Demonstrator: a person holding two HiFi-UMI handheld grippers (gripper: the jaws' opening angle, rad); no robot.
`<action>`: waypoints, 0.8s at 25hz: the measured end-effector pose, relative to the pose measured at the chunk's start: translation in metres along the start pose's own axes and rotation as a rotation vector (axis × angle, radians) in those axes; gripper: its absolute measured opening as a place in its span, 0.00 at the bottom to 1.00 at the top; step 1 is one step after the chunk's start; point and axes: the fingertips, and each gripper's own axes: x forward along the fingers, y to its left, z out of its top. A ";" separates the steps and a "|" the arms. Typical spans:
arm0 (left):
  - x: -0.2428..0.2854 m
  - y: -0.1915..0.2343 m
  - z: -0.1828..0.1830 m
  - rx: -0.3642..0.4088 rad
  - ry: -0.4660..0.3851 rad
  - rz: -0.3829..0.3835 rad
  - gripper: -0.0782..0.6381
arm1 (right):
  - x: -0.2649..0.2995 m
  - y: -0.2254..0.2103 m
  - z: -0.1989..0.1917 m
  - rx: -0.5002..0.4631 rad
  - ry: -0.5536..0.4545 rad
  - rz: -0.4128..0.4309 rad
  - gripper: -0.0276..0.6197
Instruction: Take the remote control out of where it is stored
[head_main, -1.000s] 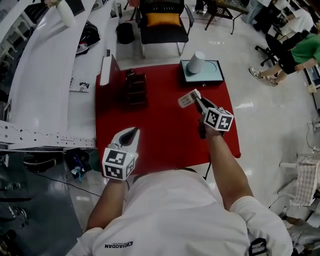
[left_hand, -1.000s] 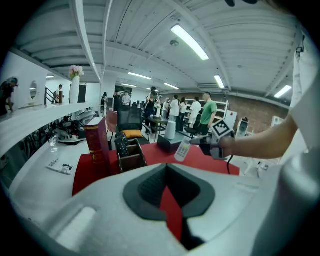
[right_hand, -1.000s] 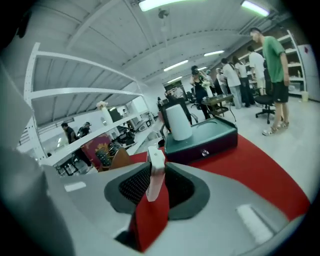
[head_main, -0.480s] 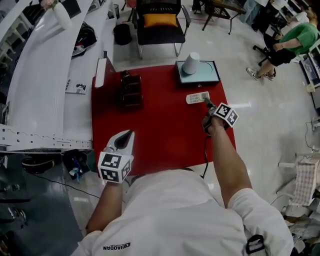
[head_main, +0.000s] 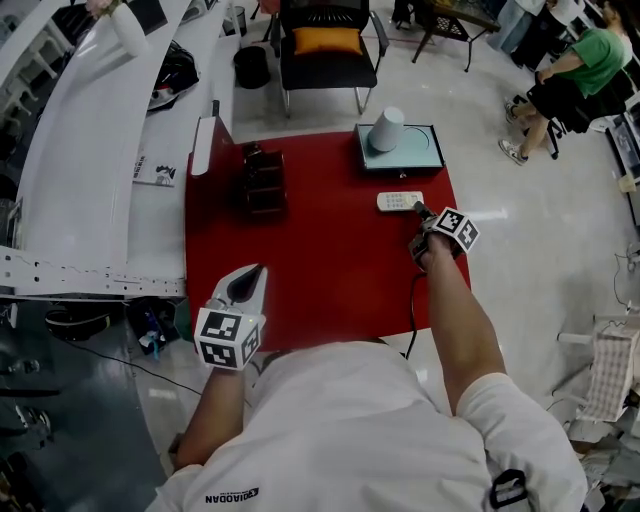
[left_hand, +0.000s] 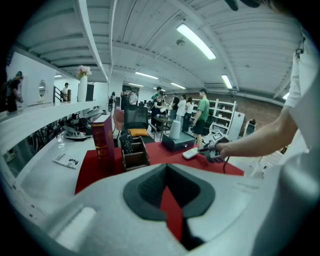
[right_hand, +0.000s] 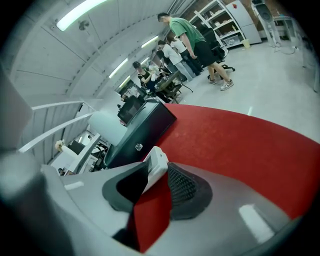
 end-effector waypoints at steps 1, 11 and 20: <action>0.000 0.000 0.000 0.000 0.001 0.002 0.11 | 0.001 -0.001 0.000 -0.009 0.003 -0.004 0.24; -0.004 0.003 -0.003 -0.006 0.007 0.003 0.11 | 0.003 -0.005 0.005 -0.085 0.000 -0.048 0.32; -0.010 0.009 -0.001 -0.025 -0.010 -0.016 0.11 | -0.024 0.054 -0.008 -0.264 -0.013 0.052 0.31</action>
